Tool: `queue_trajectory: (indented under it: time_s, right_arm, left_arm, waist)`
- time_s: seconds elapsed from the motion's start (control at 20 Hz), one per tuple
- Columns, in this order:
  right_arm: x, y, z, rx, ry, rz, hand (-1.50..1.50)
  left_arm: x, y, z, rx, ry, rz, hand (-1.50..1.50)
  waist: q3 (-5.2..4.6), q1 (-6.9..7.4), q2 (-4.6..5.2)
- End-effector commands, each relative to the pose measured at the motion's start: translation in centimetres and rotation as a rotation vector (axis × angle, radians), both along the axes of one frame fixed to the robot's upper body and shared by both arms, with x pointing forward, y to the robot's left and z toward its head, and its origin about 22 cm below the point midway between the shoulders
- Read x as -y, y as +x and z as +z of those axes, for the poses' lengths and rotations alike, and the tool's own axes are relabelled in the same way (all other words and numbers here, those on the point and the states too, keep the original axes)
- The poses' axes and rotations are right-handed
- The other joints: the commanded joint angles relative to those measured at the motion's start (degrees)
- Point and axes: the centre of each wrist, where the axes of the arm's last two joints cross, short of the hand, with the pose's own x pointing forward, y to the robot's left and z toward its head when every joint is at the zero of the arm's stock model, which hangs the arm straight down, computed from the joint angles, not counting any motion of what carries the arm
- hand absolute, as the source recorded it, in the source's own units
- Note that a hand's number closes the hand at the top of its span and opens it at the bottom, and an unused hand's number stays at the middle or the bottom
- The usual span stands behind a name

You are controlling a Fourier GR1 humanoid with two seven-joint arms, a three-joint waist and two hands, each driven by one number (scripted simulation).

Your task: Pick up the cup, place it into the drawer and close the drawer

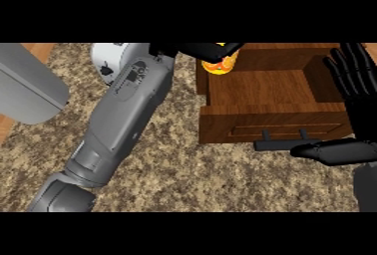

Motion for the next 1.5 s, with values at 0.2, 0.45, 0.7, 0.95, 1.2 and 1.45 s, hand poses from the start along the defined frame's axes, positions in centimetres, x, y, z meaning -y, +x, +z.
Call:
queue_trajectory:
  time_s: [0.2, 0.45, 0.7, 0.95, 1.2, 1.45]
  right_arm:
    - [-0.7, 0.2, -0.7, 0.020, -0.002, 0.048, -1.50]
    - [-1.2, 1.7, 0.8, 0.031, -0.003, 0.058, -1.50]
    - [-1.6, 1.5, 1.2, 0.046, -0.003, 0.114, -1.50]
    - [-3.4, 1.9, 2.2, 0.055, -0.012, 0.152, -1.50]
    - [-4.4, 2.4, 2.2, 0.045, 0.017, 0.334, -1.50]
    - [-7.4, 1.9, 2.0, 0.017, -0.017, 0.613, 1.50]
  left_arm:
    - [3.1, 1.0, 1.5, -0.165, 0.125, 0.093, 1.50]
    - [2.7, 1.1, -1.6, -0.237, 0.239, 0.055, 1.50]
    - [1.9, 0.8, -4.5, -0.291, 0.348, 0.027, 1.50]
    - [2.2, 0.5, -4.7, -0.285, 0.364, 0.000, -1.50]
    - [1.2, 0.2, -6.4, -0.300, 0.186, -0.004, -1.50]
    - [2.2, 0.2, -4.0, -0.208, 0.018, -0.085, -1.50]
  waist:
    - [0.07, -2.70, 0.88]
    - [0.08, -4.59, 1.45]
    - [0.12, -7.99, 2.15]
    - [0.05, -9.07, 2.18]
    - [0.02, -9.94, 2.87]
    - [-0.06, -9.89, 2.57]
